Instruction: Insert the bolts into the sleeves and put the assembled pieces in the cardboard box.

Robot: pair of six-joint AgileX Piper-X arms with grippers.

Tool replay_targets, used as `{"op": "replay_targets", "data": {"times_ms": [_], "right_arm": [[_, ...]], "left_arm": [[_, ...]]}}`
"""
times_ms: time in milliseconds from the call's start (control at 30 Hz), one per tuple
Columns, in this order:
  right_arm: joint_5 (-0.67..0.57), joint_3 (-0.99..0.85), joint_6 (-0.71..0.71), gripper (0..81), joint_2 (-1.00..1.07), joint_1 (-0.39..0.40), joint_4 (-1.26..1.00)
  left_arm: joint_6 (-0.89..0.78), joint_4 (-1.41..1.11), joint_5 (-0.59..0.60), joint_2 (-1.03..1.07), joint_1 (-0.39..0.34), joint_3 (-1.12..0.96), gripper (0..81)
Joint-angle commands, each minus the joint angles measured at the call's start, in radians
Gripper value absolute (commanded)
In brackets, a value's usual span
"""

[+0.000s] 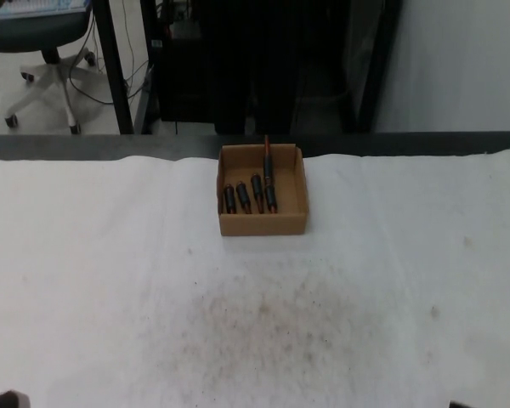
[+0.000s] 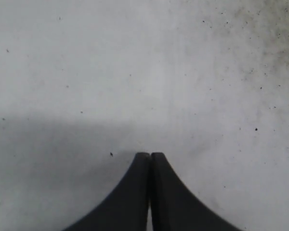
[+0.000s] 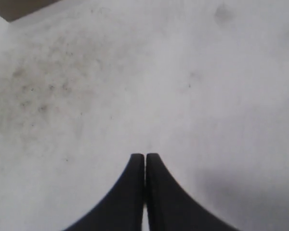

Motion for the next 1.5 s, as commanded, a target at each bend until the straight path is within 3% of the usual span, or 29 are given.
{"op": "replay_targets", "data": {"times_ms": [0,100,267,867,1033,1467], "right_arm": [[0.028,-0.009,-0.099,0.8,-0.006,-0.002,-0.031],[0.028,-0.009,-0.241,0.8,-0.006,-0.002,-0.025],[0.038,-0.009,-0.239,0.8,-0.006,-0.002,-0.014],[0.083,-0.009,-0.235,0.8,-0.006,-0.002,-0.009],[0.083,-0.009,-0.235,0.8,-0.006,-0.002,-0.009],[0.083,-0.009,-0.235,0.8,-0.006,-0.002,-0.009]], "left_arm": [[0.058,-0.04,-0.043,-0.01,0.002,-0.01,0.3],[0.095,-0.043,-0.043,-0.01,0.002,-0.01,0.3],[0.158,-0.101,-0.058,-0.01,0.002,-0.01,0.3],[0.15,-0.153,-0.088,-0.01,0.002,-0.01,0.3],[0.326,-0.23,-0.088,-0.01,0.002,-0.01,0.3],[0.341,-0.227,-0.088,-0.01,0.002,-0.01,0.3]]}}
